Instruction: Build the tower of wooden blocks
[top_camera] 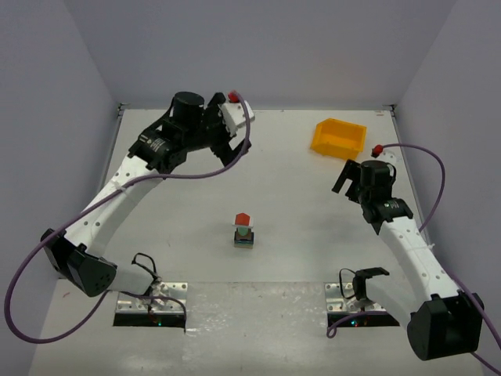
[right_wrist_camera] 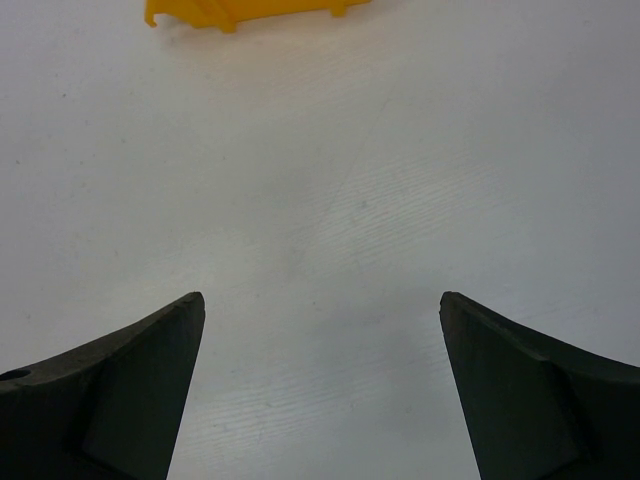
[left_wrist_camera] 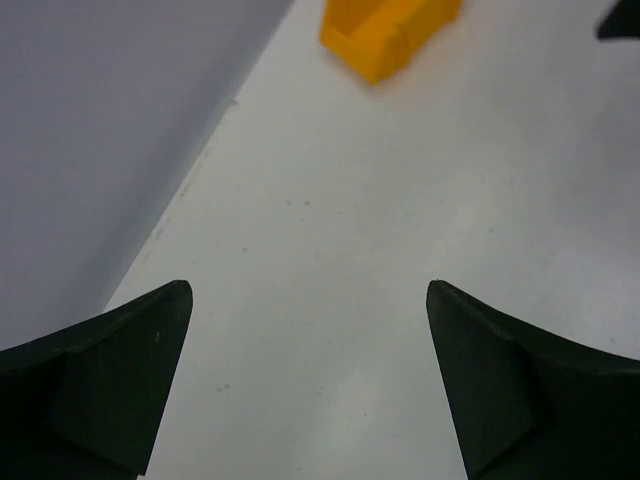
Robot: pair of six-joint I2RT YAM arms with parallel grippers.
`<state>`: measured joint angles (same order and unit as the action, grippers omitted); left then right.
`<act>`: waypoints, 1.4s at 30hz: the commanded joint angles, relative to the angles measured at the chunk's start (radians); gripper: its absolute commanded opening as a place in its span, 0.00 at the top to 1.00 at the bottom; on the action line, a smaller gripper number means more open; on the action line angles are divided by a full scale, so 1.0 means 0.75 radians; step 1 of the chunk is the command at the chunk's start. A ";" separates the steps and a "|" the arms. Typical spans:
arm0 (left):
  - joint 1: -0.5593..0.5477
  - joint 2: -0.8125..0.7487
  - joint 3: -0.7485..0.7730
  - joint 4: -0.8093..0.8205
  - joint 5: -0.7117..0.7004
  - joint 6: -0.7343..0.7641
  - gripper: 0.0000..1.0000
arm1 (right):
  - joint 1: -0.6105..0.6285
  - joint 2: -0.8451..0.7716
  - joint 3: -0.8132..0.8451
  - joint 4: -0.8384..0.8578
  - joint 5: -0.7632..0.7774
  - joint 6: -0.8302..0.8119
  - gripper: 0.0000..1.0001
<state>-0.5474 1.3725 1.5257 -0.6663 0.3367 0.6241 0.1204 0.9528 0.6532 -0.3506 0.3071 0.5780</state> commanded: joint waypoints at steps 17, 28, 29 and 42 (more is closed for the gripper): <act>0.241 -0.002 -0.456 0.568 -1.119 -1.704 0.00 | 0.001 0.042 -0.262 0.322 -0.043 0.074 0.01; 0.266 -0.381 -1.079 0.776 -1.383 -1.806 0.00 | 0.003 -0.122 -0.400 0.489 -0.095 0.058 0.01; 0.264 -0.374 -1.081 0.780 -1.386 -1.796 0.00 | 0.001 -0.127 -0.397 0.478 -0.093 0.058 0.01; 0.264 -0.345 -1.132 0.818 -1.406 -1.832 0.00 | 0.003 -0.198 -0.432 0.452 0.045 0.133 0.01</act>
<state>-0.3584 1.1202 0.6785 -0.1110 -0.6796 -0.7272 0.1204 0.8309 0.3455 -0.0547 0.2880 0.6557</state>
